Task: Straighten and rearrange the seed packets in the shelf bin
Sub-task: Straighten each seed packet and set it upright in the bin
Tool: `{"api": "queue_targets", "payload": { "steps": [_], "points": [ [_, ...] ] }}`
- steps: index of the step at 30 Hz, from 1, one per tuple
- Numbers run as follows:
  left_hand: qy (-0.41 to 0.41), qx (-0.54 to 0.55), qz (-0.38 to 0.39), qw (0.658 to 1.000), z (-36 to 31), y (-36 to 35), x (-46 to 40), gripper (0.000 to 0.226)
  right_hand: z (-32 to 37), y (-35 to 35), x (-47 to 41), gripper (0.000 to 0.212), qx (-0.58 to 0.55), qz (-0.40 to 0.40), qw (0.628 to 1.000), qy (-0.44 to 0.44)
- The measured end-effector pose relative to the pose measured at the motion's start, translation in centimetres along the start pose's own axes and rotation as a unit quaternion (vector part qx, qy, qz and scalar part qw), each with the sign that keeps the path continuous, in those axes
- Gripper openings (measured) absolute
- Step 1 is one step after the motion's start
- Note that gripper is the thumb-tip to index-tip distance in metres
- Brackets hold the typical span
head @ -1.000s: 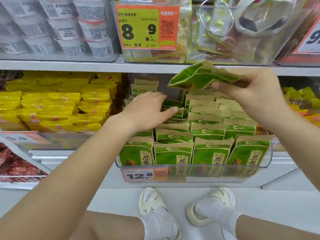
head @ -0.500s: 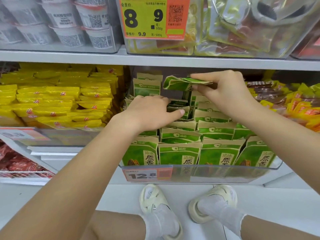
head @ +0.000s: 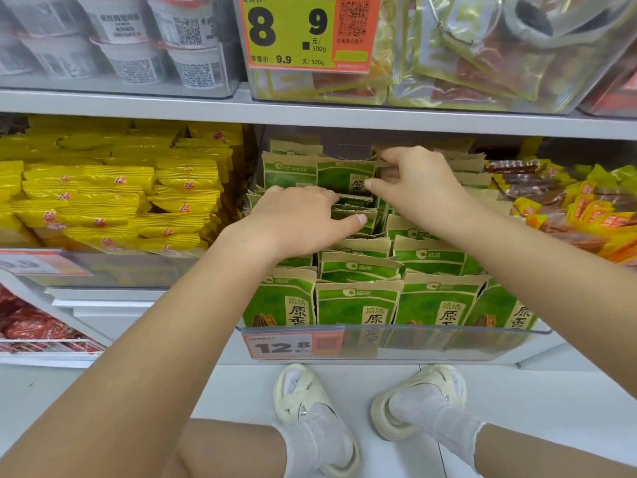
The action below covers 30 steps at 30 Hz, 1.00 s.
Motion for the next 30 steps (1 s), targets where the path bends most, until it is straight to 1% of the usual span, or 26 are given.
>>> {"api": "queue_targets", "payload": {
  "steps": [3, 5, 7, 9, 11, 14, 17, 19, 22, 23, 26, 30],
  "points": [
    [0.0, 0.002, -0.004, 1.0, 0.0, -0.1, -0.1, 0.073, 0.1, 0.3, 2.2, 0.048, 0.068, 0.002, 0.998, 0.012],
    [0.001, 0.001, -0.006, 1.0, 0.1, -0.1, -0.1, 0.073, 0.3, 0.5, 3.1, 0.038, 0.102, -0.025, 0.994, 0.041],
    [0.0, 0.002, -0.006, 1.0, 0.1, -0.1, -0.1, 0.073, 0.7, 0.5, 3.4, 0.031, 0.107, -0.029, 0.991, 0.08],
    [-0.003, 0.004, -0.007, 1.0, 0.1, -0.1, -0.2, 0.072, 1.0, 0.3, 2.8, 0.036, 0.13, 0.0, 0.985, 0.115],
    [-0.002, 0.004, -0.01, 1.0, 0.1, -0.1, -0.3, 0.072, 1.0, -0.3, 1.5, 0.045, 0.177, 0.041, 0.975, 0.126],
    [-0.001, 0.001, -0.008, 1.0, 0.1, -0.2, -0.3, 0.072, 0.4, -0.8, -0.5, 0.053, 0.202, 0.111, 0.968, 0.099],
    [-0.006, 0.001, -0.007, 1.0, 0.2, -0.2, -0.5, 0.072, 0.2, -1.2, -1.9, 0.053, 0.205, 0.145, 0.965, 0.08],
    [-0.01, 0.002, -0.008, 1.0, 0.2, -0.2, -0.5, 0.072, 0.4, -1.2, -2.2, 0.05, 0.201, 0.139, 0.967, 0.073],
    [-0.013, 0.003, -0.012, 1.0, 0.2, -0.2, -0.6, 0.071, 1.2, -0.9, -1.9, 0.045, 0.221, 0.055, 0.97, 0.09],
    [-0.014, 0.008, -0.015, 1.0, 0.2, -0.3, -0.5, 0.069, 1.4, -0.9, -1.6, 0.045, 0.23, 0.041, 0.967, 0.098],
    [-0.02, 0.021, -0.025, 0.999, 0.2, -0.3, -0.5, 0.057, 1.8, -1.2, -1.0, 0.048, 0.24, 0.064, 0.964, 0.097],
    [-0.021, 0.013, -0.025, 0.999, 0.2, -0.4, -0.5, 0.065, 1.4, -1.4, -1.6, 0.047, 0.224, 0.056, 0.97, 0.081]
  ]
}}
Point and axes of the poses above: each hand's wrist, its own x-axis away from the middle knuckle, its own y-axis out of the back of the hand, z = x × y, the point moved 1 cm from there along -x, towards the middle knuckle, and after that the axes turned 10 degrees about z, right-handed, at the moved point
